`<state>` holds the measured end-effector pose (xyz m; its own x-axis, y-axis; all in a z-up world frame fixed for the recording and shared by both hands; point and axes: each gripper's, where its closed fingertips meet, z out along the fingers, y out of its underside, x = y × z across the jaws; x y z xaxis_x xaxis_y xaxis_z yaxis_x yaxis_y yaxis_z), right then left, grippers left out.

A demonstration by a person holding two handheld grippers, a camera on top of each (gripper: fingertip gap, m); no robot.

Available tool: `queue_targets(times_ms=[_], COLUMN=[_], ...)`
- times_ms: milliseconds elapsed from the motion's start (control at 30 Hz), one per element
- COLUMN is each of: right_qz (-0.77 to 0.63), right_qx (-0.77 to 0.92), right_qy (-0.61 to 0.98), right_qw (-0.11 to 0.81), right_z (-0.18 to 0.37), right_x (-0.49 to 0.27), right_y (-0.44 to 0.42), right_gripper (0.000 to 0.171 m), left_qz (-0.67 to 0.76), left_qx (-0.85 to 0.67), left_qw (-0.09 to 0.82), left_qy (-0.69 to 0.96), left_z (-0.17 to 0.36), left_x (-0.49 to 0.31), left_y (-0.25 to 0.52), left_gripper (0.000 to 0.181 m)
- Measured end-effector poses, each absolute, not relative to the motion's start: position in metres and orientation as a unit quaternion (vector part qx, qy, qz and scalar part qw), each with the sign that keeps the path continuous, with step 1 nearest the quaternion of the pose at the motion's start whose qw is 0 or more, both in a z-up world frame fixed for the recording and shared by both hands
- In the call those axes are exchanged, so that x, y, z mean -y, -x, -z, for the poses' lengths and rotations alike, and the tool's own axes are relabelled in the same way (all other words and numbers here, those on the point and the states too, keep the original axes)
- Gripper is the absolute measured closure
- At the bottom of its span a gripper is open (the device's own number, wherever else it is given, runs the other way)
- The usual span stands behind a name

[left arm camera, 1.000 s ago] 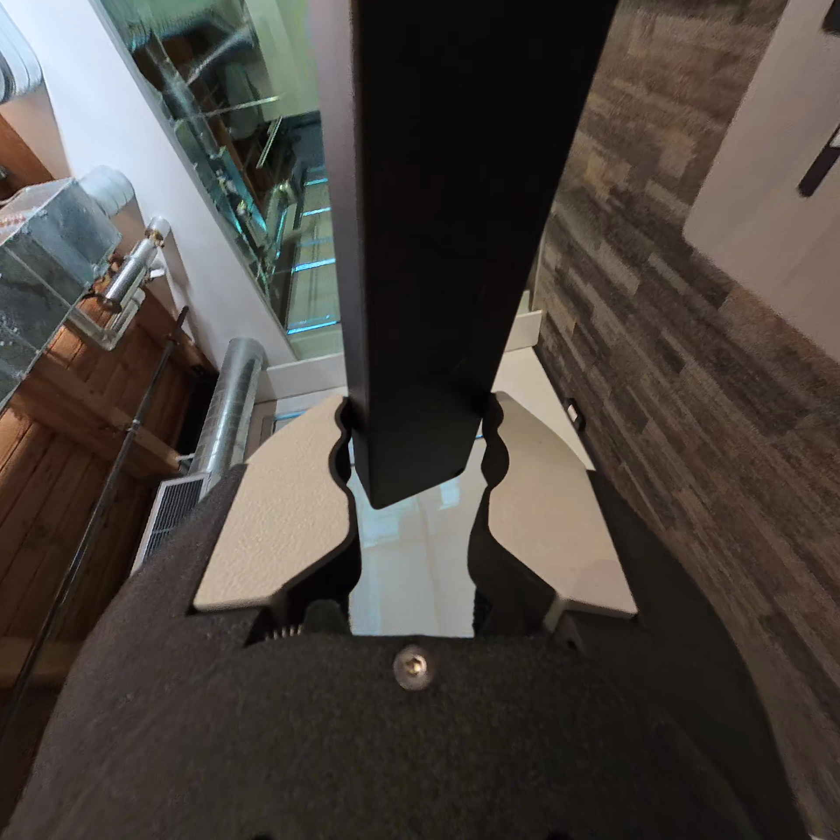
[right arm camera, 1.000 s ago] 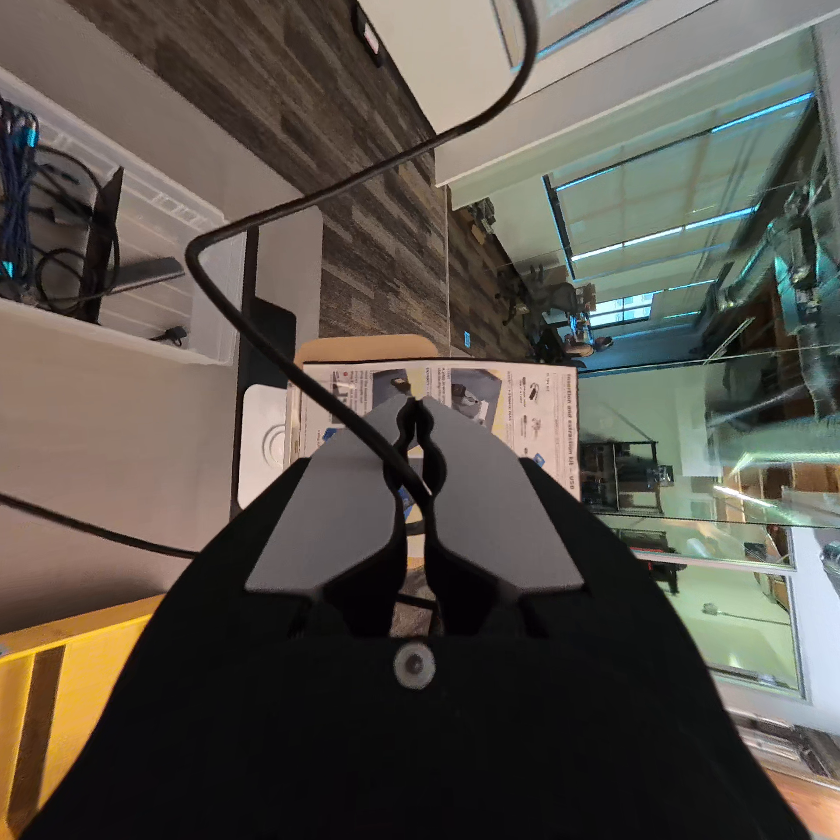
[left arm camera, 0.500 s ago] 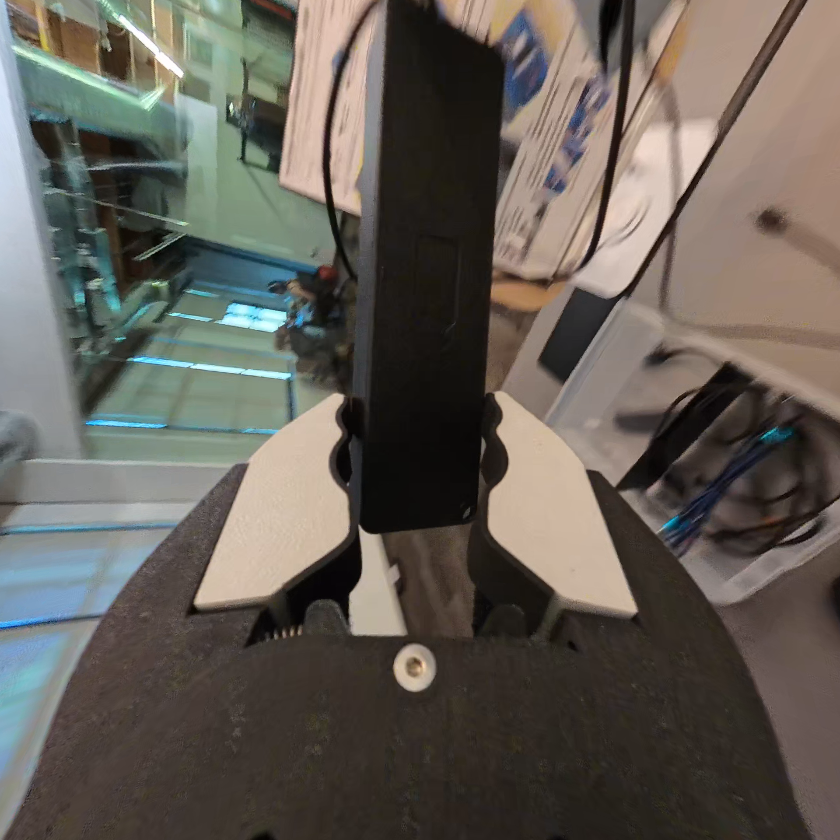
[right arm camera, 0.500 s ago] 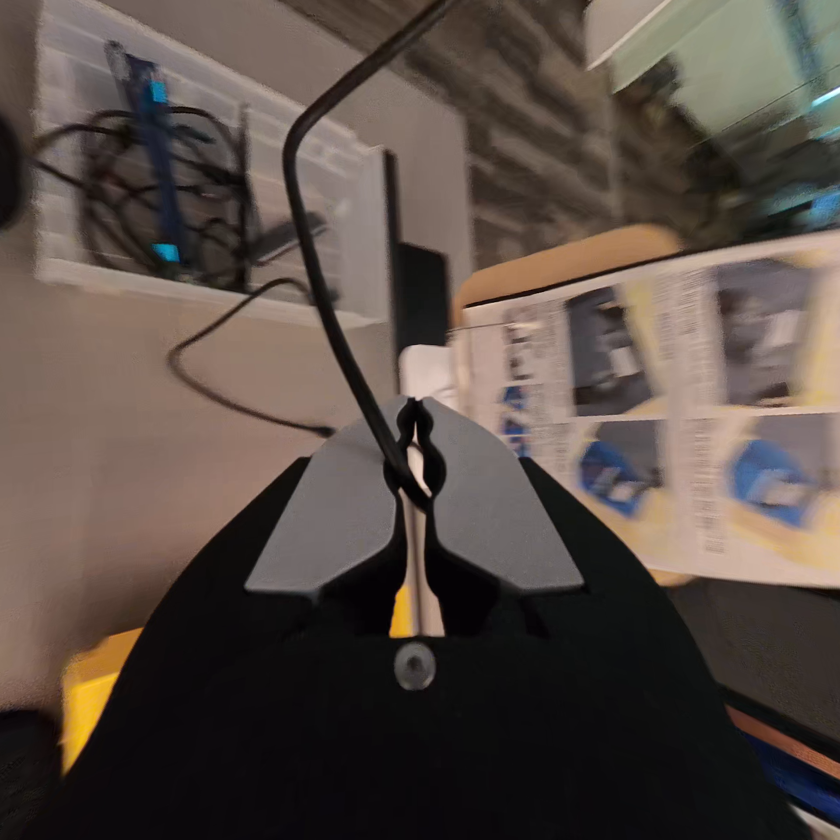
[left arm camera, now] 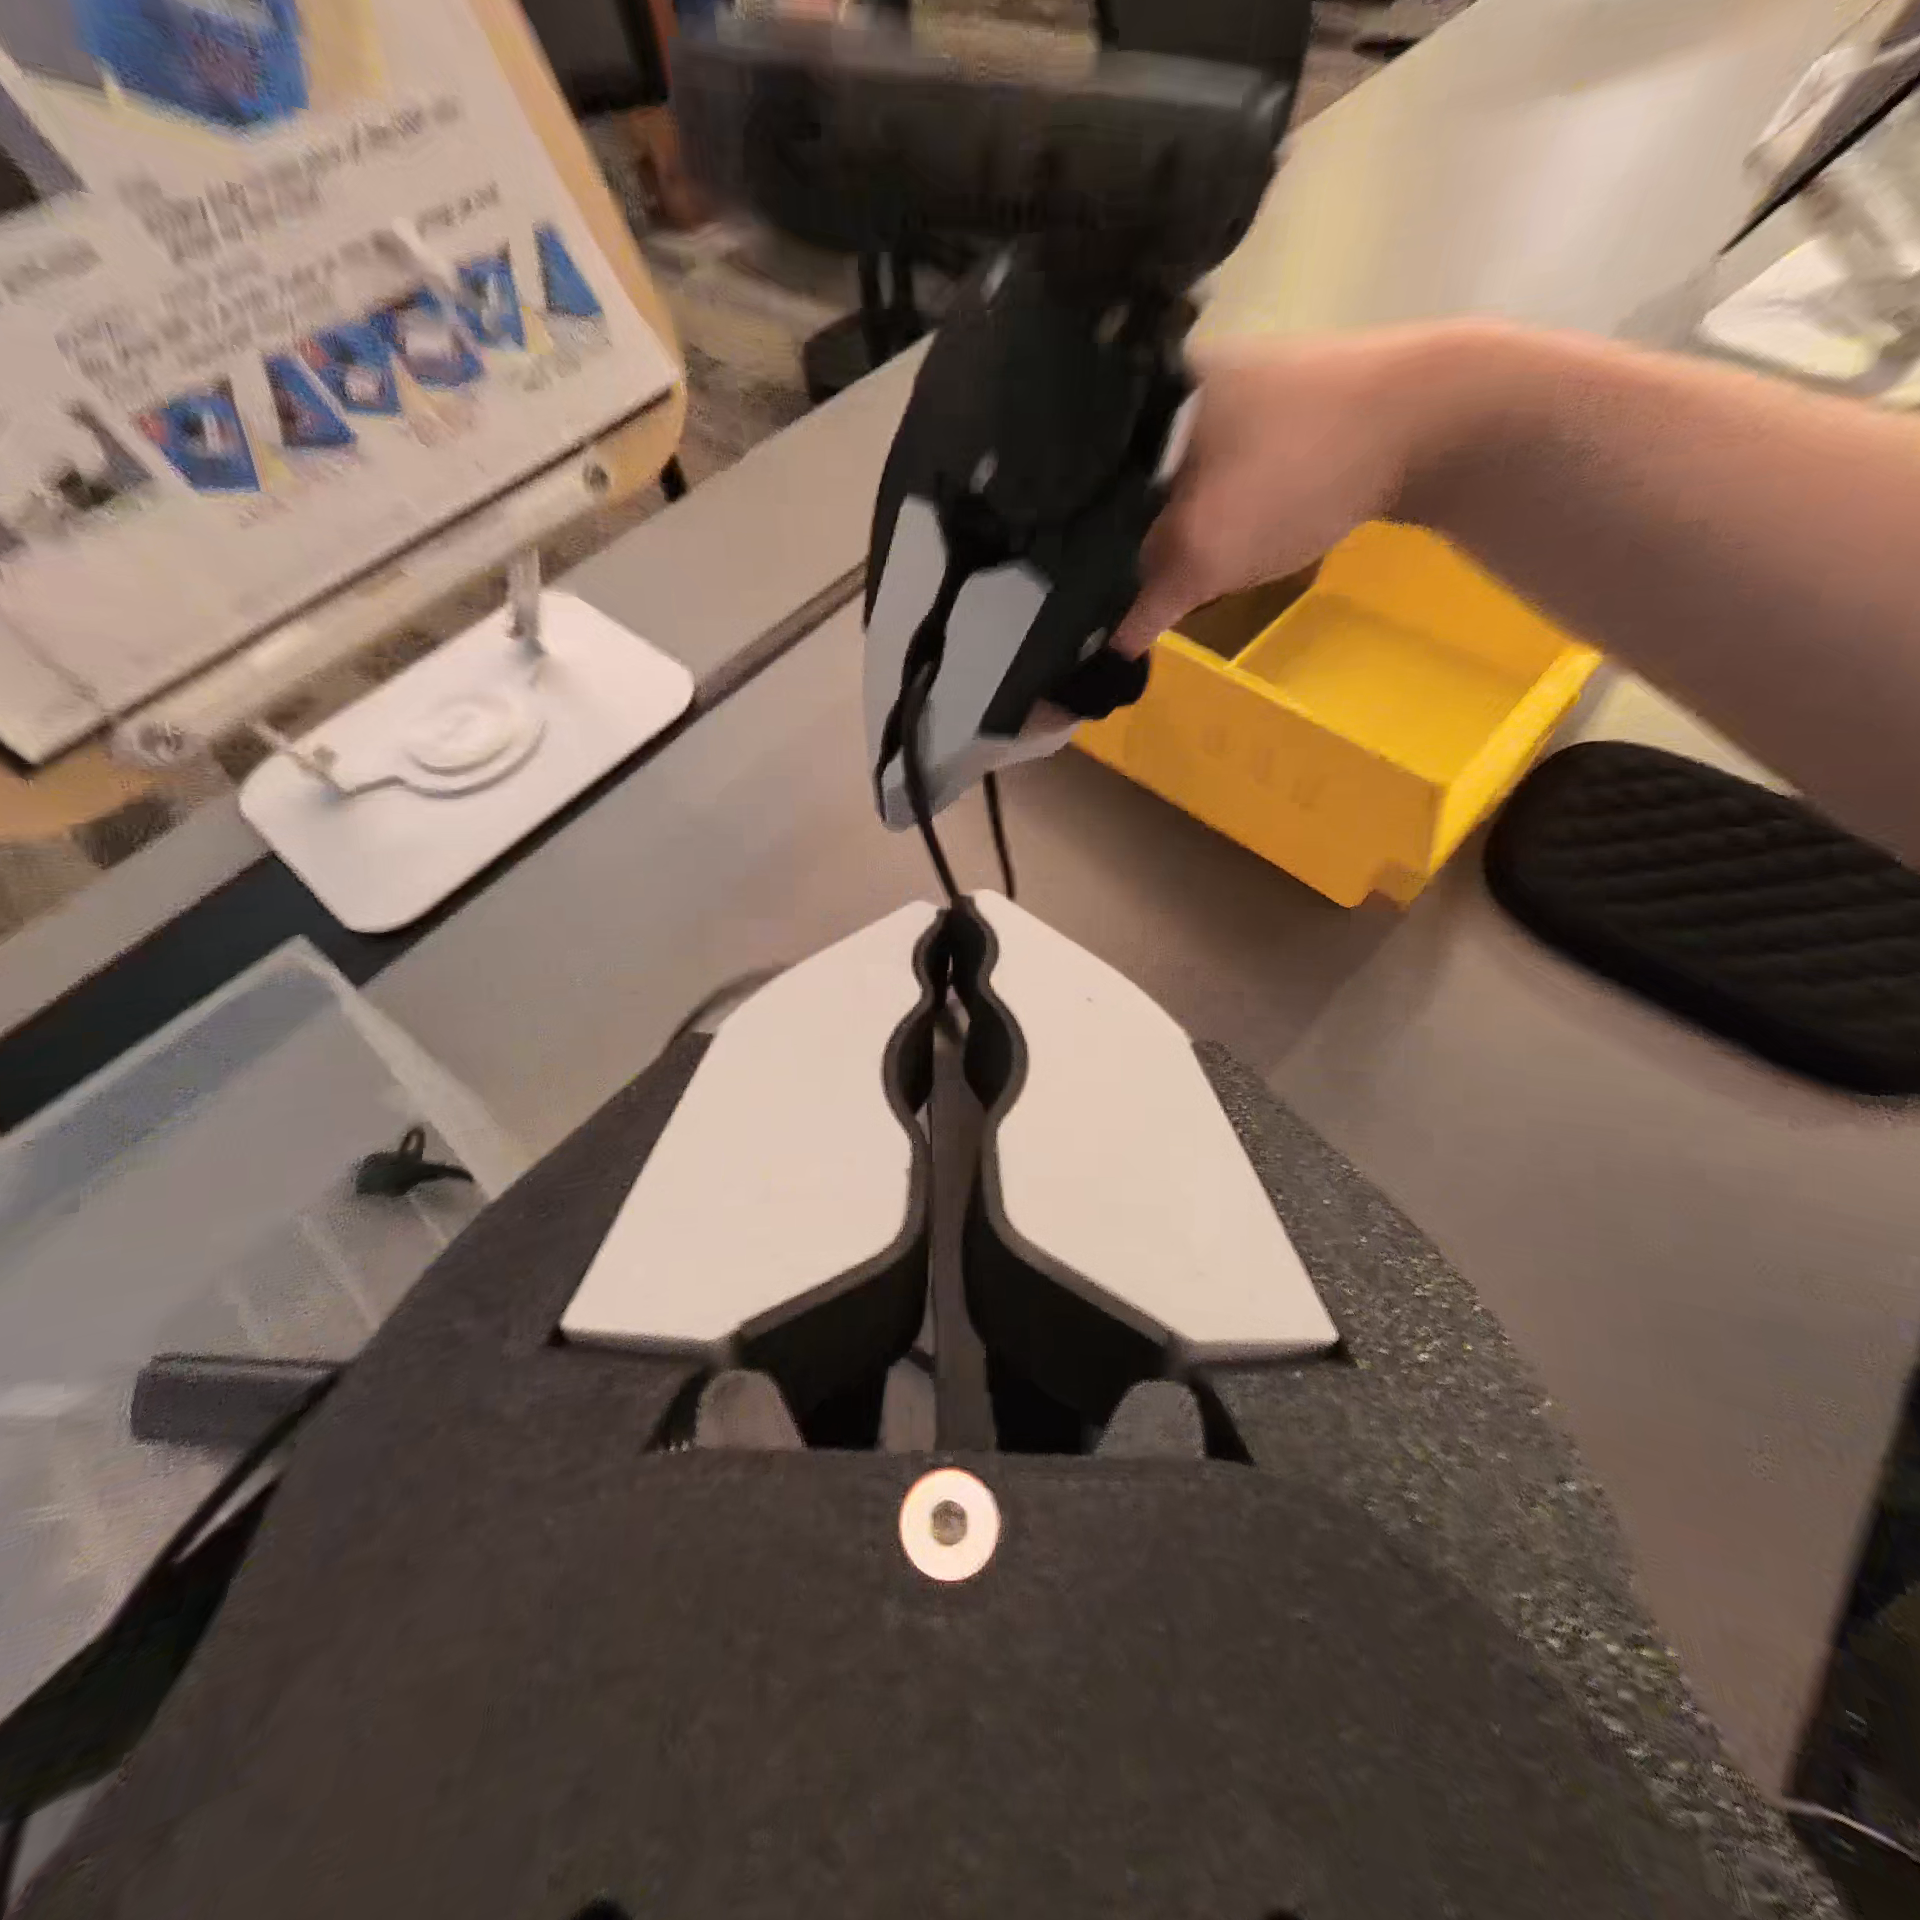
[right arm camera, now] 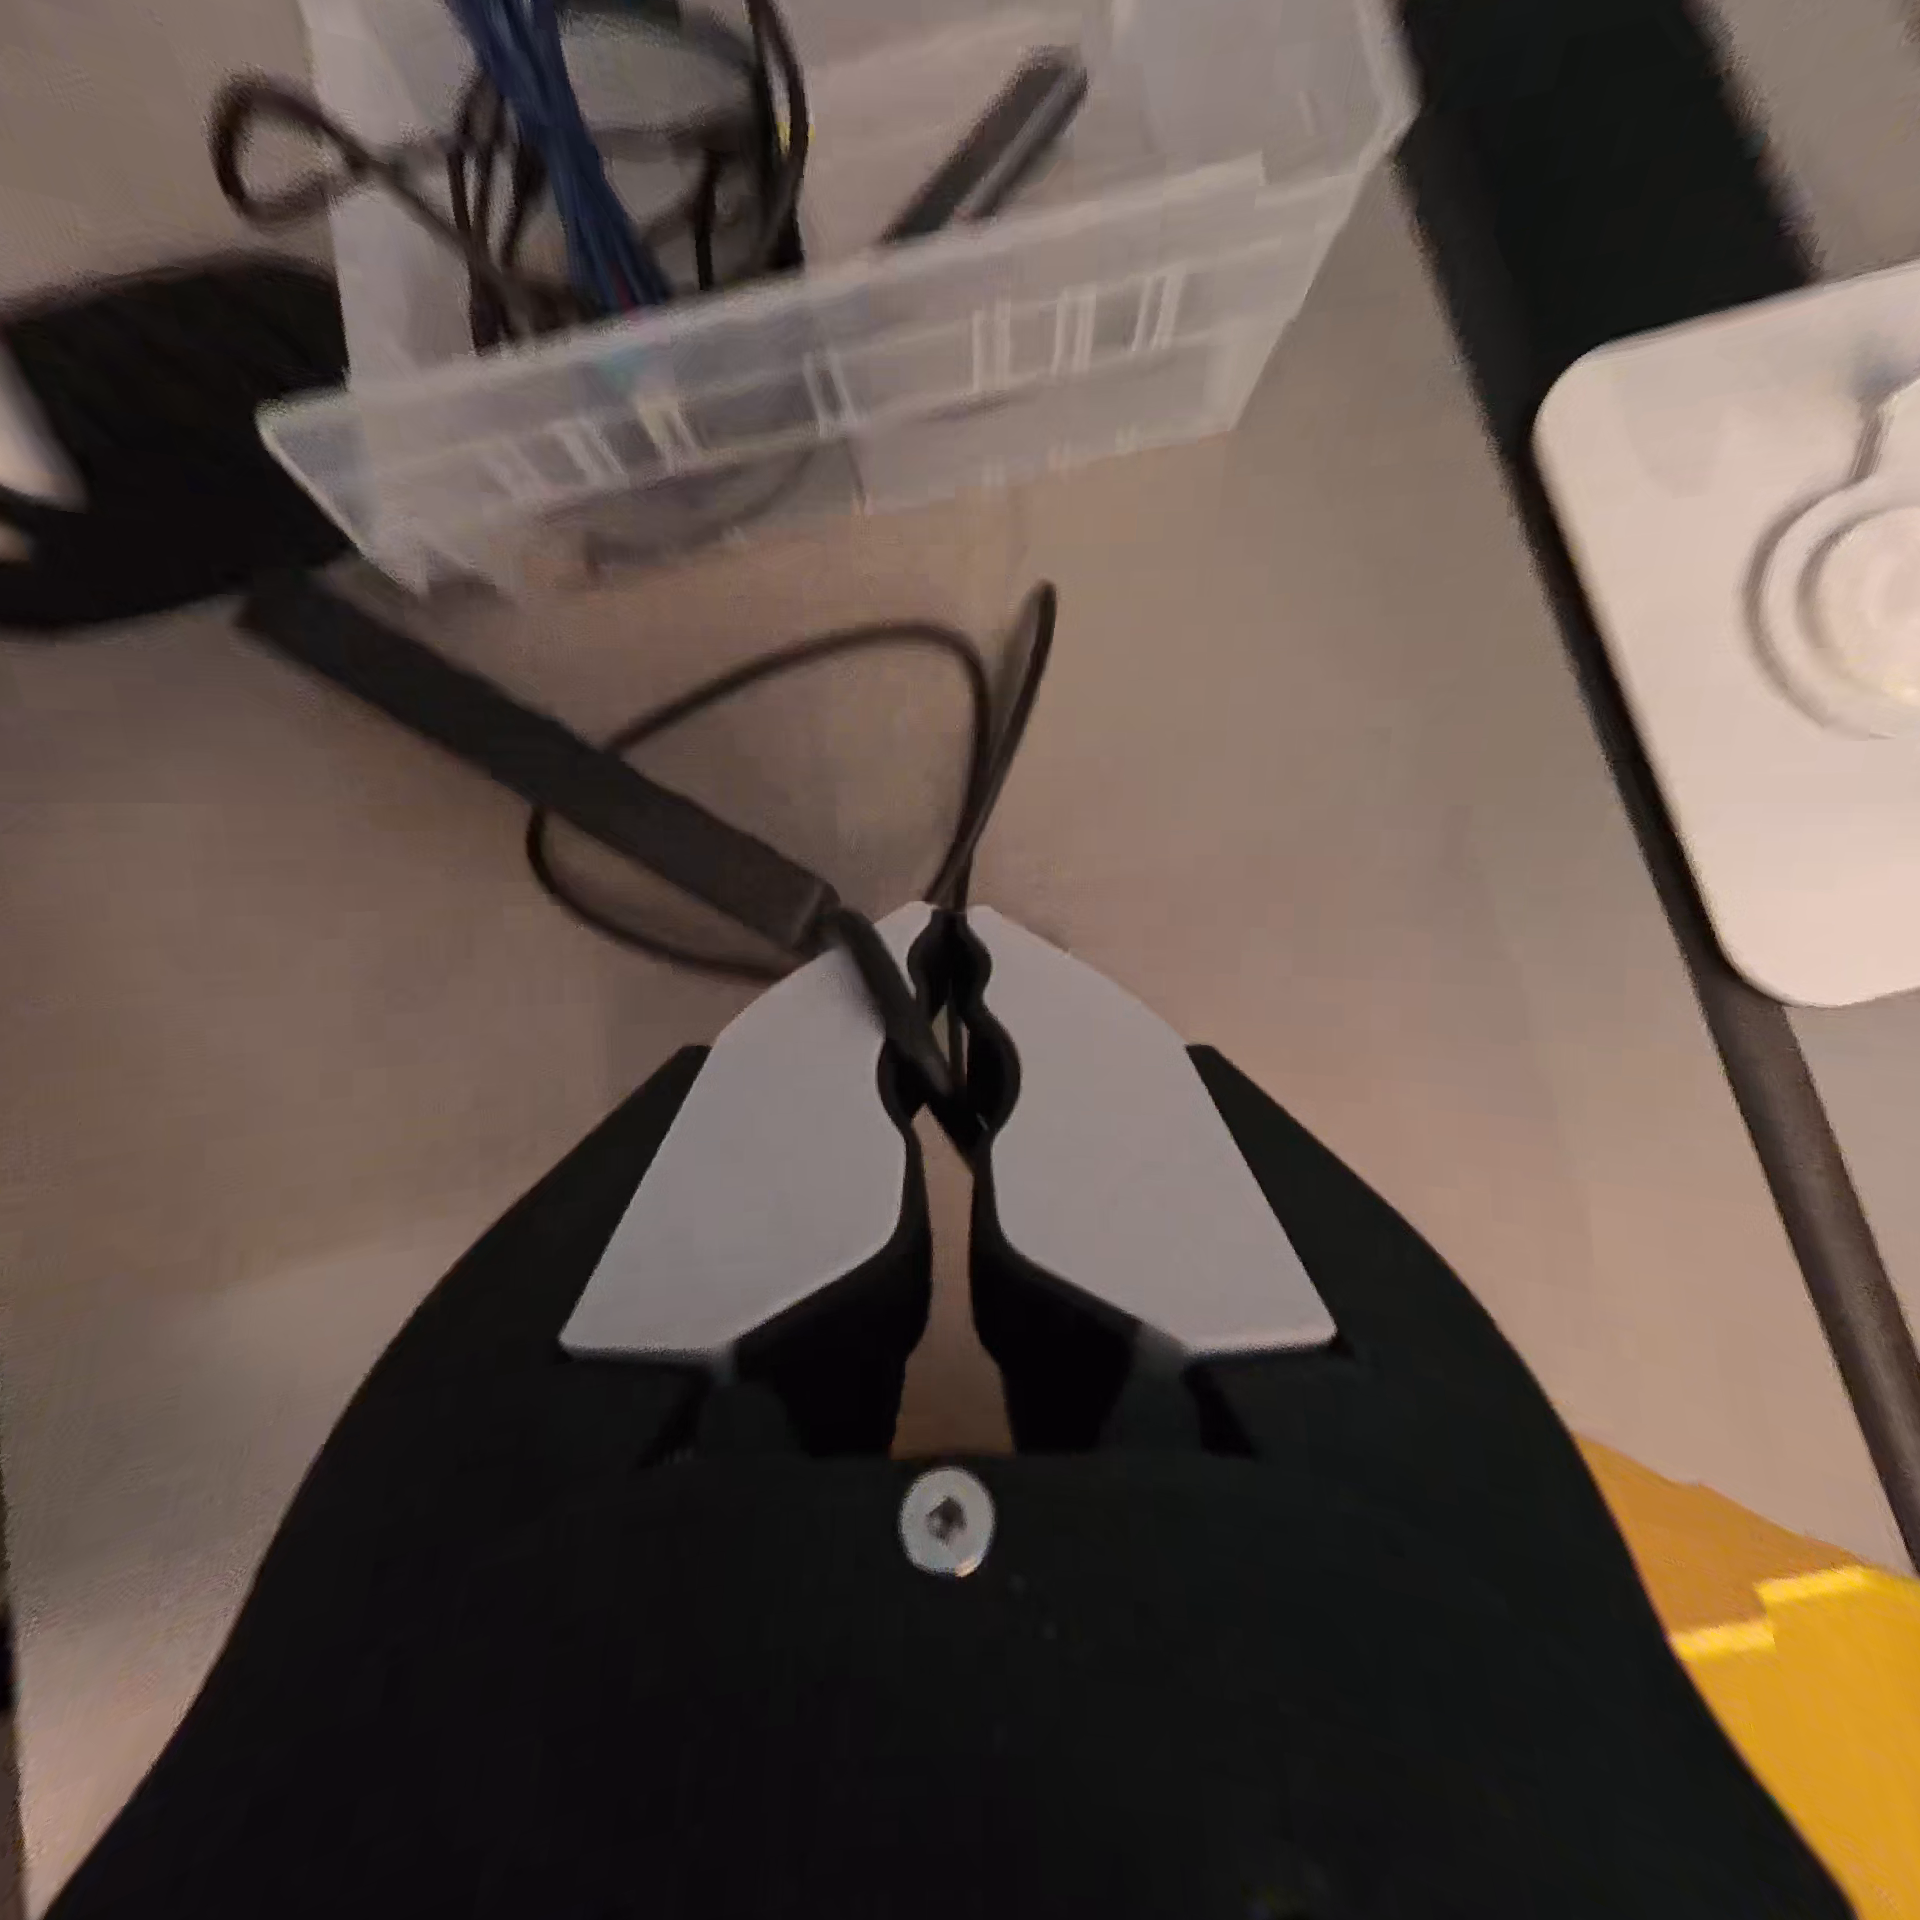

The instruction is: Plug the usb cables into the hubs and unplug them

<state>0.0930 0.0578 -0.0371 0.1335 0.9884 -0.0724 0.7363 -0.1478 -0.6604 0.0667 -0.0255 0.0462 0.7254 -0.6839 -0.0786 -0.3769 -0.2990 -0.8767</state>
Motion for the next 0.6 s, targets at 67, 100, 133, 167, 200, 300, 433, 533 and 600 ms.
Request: queue_targets(times_ms=[67, 100, 133, 167, 200, 300, 433, 533, 600], right_qz=[-0.309, -0.314, -0.296, -0.278, -0.266, -0.204, -0.168, -0.180, -0.183], right_qx=[0.585, 0.588, 0.599, 0.615, 0.629, 0.662, 0.687, 0.680, 0.679], right_qy=[0.697, 0.685, 0.678, 0.671, 0.668, 0.675, 0.664, 0.666, 0.663], right_qw=[0.277, 0.293, 0.307, 0.306, 0.294, 0.255, 0.241, 0.247, 0.257], right_z=[0.009, -0.007, -0.017, -0.023, -0.024, -0.001, 0.033, 0.038, 0.036], right_x=[-0.054, -0.053, -0.053, -0.051, -0.048, -0.047, -0.045, -0.047, -0.049], right_y=[-0.084, -0.082, -0.082, -0.083, -0.084, -0.094, -0.098, -0.097, -0.099], right_gripper=[0.171, 0.171, 0.171, 0.171, 0.171, 0.171, 0.171, 0.171, 0.171], left_qz=[0.178, 0.188, 0.183, 0.174, 0.173, 0.192, 0.151, 0.039, -0.053], left_qx=[-0.320, -0.313, -0.311, -0.310, -0.309, -0.302, -0.292, -0.344, -0.369], left_qw=[0.494, 0.497, 0.502, 0.509, 0.513, 0.479, 0.406, 0.334, 0.310], left_qy=[0.788, 0.787, 0.786, 0.784, 0.782, 0.801, 0.853, 0.876, 0.875], left_z=[-0.034, -0.032, -0.029, -0.027, -0.024, -0.001, 0.052, 0.097, 0.112], left_x=[0.019, 0.018, 0.018, 0.017, 0.019, 0.034, 0.053, 0.051, 0.040], left_y=[-0.068, -0.067, -0.064, -0.061, -0.059, -0.059, -0.061, -0.059, -0.046], left_gripper=[0.180, 0.181, 0.181, 0.181, 0.181, 0.167, 0.120, 0.119, 0.119])
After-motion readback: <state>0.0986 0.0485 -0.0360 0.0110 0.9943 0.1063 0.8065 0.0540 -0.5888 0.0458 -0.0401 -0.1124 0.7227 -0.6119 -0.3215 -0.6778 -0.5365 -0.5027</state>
